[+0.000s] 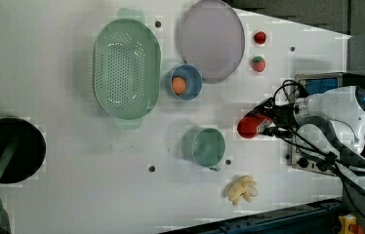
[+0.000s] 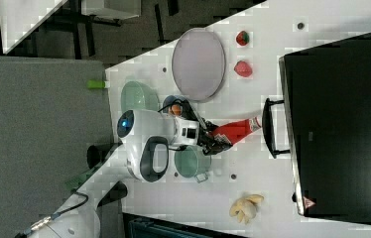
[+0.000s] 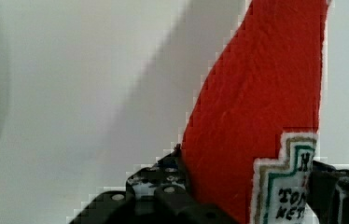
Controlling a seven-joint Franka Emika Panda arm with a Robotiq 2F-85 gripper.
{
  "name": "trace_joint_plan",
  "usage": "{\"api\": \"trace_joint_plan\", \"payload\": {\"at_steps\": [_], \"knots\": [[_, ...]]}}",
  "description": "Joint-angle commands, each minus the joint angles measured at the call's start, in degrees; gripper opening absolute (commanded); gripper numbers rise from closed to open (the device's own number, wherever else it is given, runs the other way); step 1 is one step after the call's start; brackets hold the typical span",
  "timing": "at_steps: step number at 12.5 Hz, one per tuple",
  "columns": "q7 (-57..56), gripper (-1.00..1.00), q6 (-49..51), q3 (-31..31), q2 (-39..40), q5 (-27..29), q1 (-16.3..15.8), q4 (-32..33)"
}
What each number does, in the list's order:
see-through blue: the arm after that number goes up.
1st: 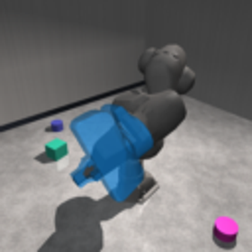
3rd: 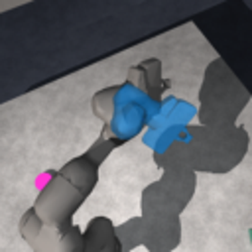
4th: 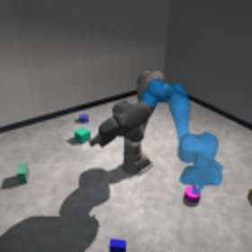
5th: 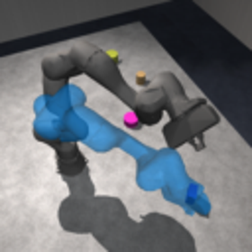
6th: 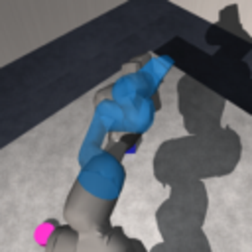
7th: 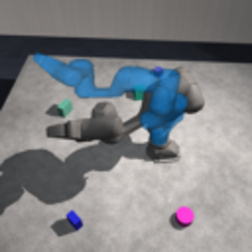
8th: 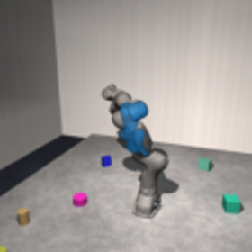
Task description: Pick Ketchup from oven and place it on table.
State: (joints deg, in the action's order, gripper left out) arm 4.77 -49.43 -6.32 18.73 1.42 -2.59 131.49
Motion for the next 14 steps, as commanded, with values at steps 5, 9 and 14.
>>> {"api": "trace_joint_plan", "payload": {"at_steps": [5, 9, 14], "knots": [[3.4, 1.0, -1.1, 1.2, -3.3, -0.7, -1.8, -1.6], [4.6, 1.0, 6.2, 1.2, -12.7, -0.7, -1.8, -7.5], [4.5, 1.0, 28.4, 1.1, -20.1, -0.9, -1.7, -23.1]]}}
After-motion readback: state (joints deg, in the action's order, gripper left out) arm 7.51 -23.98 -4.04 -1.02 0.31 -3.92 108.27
